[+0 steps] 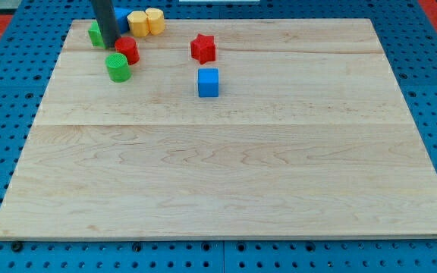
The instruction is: Slide the green star to the top left side of the green circle
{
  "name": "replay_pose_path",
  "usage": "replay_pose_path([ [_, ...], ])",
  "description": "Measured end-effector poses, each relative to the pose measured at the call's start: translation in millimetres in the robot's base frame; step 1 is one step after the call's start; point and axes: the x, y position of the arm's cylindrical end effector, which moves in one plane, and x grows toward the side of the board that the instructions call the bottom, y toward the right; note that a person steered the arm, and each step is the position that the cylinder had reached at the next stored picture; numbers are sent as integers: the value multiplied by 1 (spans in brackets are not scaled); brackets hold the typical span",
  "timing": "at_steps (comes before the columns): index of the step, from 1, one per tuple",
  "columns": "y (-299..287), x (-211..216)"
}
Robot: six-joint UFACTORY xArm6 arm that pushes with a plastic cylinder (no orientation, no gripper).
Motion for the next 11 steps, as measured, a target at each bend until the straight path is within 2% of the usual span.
replay_pose_path([
  [1, 4, 14],
  [3, 110, 16],
  [4, 54, 15],
  [5, 54, -4],
  [6, 8, 6],
  [7, -88, 7],
  [8, -107, -37],
  [9, -83, -74],
  [10, -24, -59],
  [11, 10, -4],
])
